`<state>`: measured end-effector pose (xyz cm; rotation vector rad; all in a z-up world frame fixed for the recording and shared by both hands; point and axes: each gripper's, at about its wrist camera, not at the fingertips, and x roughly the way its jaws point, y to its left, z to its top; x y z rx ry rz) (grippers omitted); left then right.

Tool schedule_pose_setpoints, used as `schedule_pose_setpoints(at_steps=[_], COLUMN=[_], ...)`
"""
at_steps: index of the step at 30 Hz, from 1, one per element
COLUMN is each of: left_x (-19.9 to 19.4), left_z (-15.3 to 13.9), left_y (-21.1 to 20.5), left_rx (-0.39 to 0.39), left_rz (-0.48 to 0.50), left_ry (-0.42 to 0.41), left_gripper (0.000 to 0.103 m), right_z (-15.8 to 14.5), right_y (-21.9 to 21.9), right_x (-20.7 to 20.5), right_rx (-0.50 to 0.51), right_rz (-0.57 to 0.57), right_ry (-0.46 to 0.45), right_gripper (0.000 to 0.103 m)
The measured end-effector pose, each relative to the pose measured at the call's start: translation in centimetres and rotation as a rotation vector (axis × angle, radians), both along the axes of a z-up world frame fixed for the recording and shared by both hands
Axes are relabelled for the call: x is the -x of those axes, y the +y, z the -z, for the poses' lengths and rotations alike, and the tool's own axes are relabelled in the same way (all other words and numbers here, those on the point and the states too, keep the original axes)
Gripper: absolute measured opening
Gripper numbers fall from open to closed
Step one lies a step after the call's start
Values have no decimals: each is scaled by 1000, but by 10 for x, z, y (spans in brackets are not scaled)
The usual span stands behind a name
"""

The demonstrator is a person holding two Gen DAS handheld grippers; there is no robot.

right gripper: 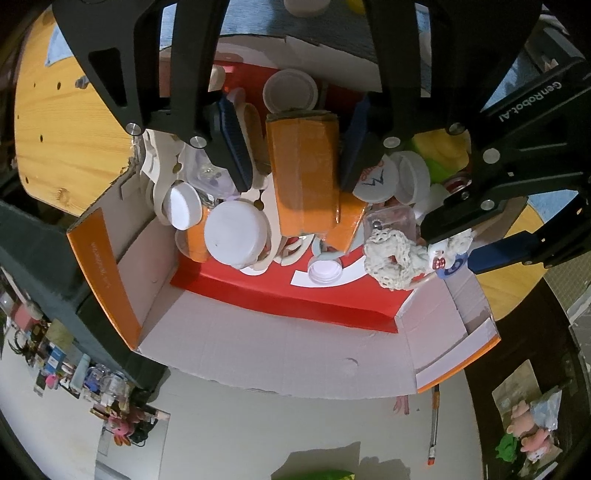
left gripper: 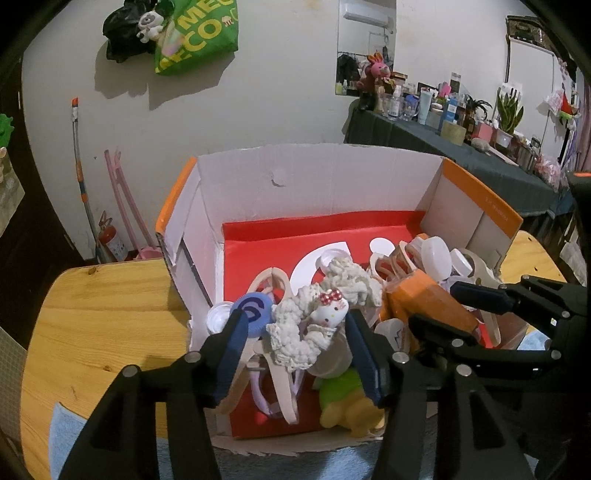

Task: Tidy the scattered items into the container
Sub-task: 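Open the left gripper releasing the scrunchie while the right gripper releases the orange cylinder, then withdraw both grippers from the box back over the towel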

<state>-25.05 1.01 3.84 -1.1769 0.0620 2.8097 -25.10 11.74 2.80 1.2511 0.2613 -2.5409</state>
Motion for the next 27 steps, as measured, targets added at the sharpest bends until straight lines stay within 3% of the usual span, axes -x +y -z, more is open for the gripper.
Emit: schedule_pose_setpoints(at_steps=[9, 13, 27], left_x=[-2, -5, -15], left_z=[-3, -7, -21], left_y=[0, 0, 3], left_rx=[2, -2, 13], left_rz=[1, 3, 8], left_ry=[10, 25, 54], left_gripper=[65, 74, 74], right_z=[-1, -2, -11], right_y=[1, -1, 4], right_x=[0, -3, -9], right_rx=[-1, 12, 20], right_rz=[-3, -16, 4], right_ry=[-3, 5, 28], right_gripper=[48, 65, 66])
